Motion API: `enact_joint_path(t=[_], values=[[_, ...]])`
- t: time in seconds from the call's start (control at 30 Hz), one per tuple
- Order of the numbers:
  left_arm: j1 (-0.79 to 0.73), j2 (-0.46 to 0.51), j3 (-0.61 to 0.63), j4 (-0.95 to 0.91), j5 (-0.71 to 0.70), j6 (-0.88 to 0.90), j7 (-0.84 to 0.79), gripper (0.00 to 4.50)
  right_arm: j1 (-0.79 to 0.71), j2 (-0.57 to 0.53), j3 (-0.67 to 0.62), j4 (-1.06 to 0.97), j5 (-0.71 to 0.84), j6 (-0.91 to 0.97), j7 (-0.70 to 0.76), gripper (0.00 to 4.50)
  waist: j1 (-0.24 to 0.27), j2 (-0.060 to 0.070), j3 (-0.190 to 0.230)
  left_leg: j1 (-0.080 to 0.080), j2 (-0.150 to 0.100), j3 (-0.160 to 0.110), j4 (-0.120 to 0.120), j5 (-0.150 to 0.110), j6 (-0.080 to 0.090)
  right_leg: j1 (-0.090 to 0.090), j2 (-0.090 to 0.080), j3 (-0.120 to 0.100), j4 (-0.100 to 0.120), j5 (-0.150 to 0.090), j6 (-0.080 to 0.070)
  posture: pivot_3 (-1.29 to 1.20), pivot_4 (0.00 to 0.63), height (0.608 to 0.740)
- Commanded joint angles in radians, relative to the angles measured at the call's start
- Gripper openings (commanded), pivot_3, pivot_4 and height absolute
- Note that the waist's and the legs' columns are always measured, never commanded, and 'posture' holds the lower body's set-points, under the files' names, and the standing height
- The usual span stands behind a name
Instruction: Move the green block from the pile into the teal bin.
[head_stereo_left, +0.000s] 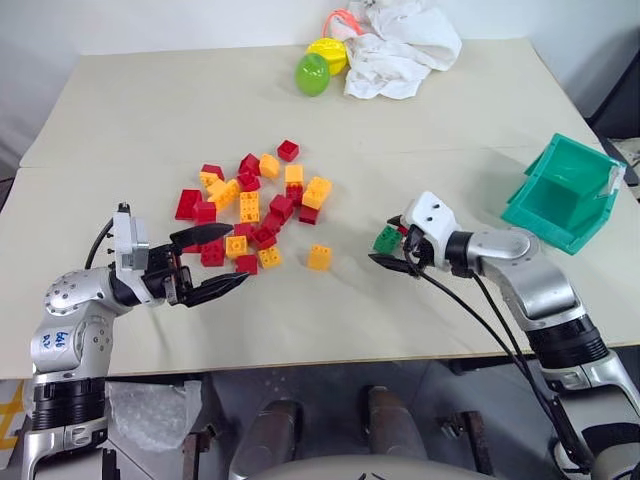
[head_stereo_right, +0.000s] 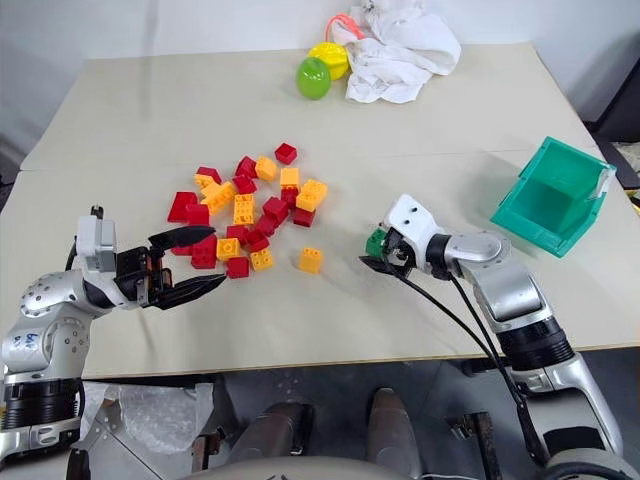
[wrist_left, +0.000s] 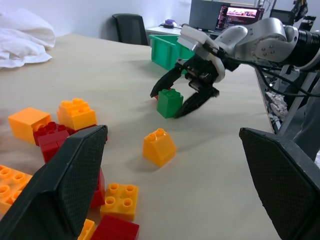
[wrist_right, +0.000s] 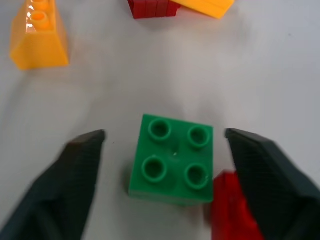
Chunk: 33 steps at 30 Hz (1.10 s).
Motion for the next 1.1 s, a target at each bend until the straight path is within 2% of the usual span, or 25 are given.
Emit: enact_joint_path(t=[0.03,0.13,0.17,0.33,0.5,0.63,0.7,0.87,1.1], values=[[0.012,0.002,0.011,-0.044,-0.025,-0.017,0.008,4.50,-0.019,0.000,-0.032,-0.036,0.014,0.013,0.024,2.60,0.000,0.000,0.000,0.000,0.000,0.000,0.000,0.000,0.000,0.000,0.000,0.000,0.000,0.000,0.000,0.00,0.150,0.740],[0.013,0.000,0.004,-0.038,-0.021,-0.025,0.005,4.50,-0.006,-0.022,-0.062,-0.106,0.045,0.034,0.052,1.60,0.000,0.000,0.000,0.000,0.000,0.000,-0.001,0.000,0.000,-0.001,0.000,0.000,-0.001,0.000,0.000,0.00,0.150,0.740],[0.007,-0.003,-0.001,-0.030,-0.015,-0.034,0.003,4.50,-0.002,-0.029,-0.077,-0.134,0.057,0.053,0.052,1.50,0.000,0.000,0.000,0.000,0.000,0.000,-0.001,0.000,0.000,-0.001,0.000,0.000,-0.001,0.000,0.000,0.00,0.150,0.740],[-0.052,-0.024,-0.054,0.008,0.020,-0.090,0.004,4.50,0.029,-0.072,-0.182,-0.279,0.128,0.150,0.038,1.50,0.005,0.000,0.000,-0.001,0.000,0.000,-0.001,0.000,0.000,0.000,0.000,0.000,-0.003,0.000,0.000,0.00,0.150,0.740],[-0.133,-0.052,-0.177,0.031,0.110,-0.104,0.032,4.50,0.048,-0.159,-0.337,-0.325,0.158,0.200,0.012,1.50,0.016,0.000,0.000,-0.001,-0.001,0.000,-0.001,0.000,0.001,0.000,-0.001,0.000,-0.003,0.000,0.000,0.00,0.150,0.740],[-0.230,-0.129,-0.256,0.088,0.150,-0.128,0.054,4.50,0.073,-0.204,-0.502,-0.187,0.141,0.051,0.001,1.50,0.025,0.000,0.000,-0.001,-0.001,0.001,-0.001,0.000,0.001,0.000,-0.001,-0.001,-0.004,0.000,0.000,0.00,0.150,0.740],[-0.273,-0.169,-0.286,0.130,0.168,-0.139,0.063,4.50,0.079,-0.241,-0.533,-0.101,0.104,-0.011,-0.007,1.50,0.026,0.000,0.000,-0.001,-0.001,0.002,-0.001,0.000,0.001,0.000,-0.001,0.000,-0.004,0.000,0.001,0.00,0.150,0.740],[-0.388,-0.271,-0.352,0.274,0.214,-0.198,0.054,4.50,0.000,-0.318,-0.472,0.219,-0.063,-0.168,-0.111,1.50,0.024,0.000,0.000,-0.001,-0.002,0.004,-0.001,0.001,0.002,0.000,-0.001,0.000,-0.004,0.001,0.002,0.00,0.150,0.740],[-0.449,-0.292,-0.358,0.361,0.231,-0.238,0.040,4.50,-0.104,-0.259,-0.428,0.428,-0.126,-0.271,-0.202,1.50,-0.010,0.001,0.000,0.000,0.000,0.007,-0.004,0.001,0.002,-0.003,0.000,0.002,-0.001,0.001,0.001,0.00,0.150,0.740]])
